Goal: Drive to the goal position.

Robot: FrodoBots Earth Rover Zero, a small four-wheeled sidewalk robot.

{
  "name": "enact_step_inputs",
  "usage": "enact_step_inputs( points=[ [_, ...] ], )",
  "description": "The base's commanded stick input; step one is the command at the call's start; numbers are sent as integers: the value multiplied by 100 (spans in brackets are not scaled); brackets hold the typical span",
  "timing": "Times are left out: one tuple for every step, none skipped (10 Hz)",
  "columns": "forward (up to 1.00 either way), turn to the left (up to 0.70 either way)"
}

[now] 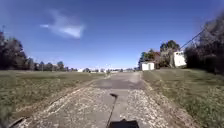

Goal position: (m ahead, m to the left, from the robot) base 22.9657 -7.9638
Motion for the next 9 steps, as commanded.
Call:
enact_step_inputs(
  points=[
    [50, 0],
    [50, 0],
    [50, 0],
    [50, -4],
    [50, -37],
    [50, -29],
    [50, 0],
    [50, 0],
    [50, 0]
  ],
)
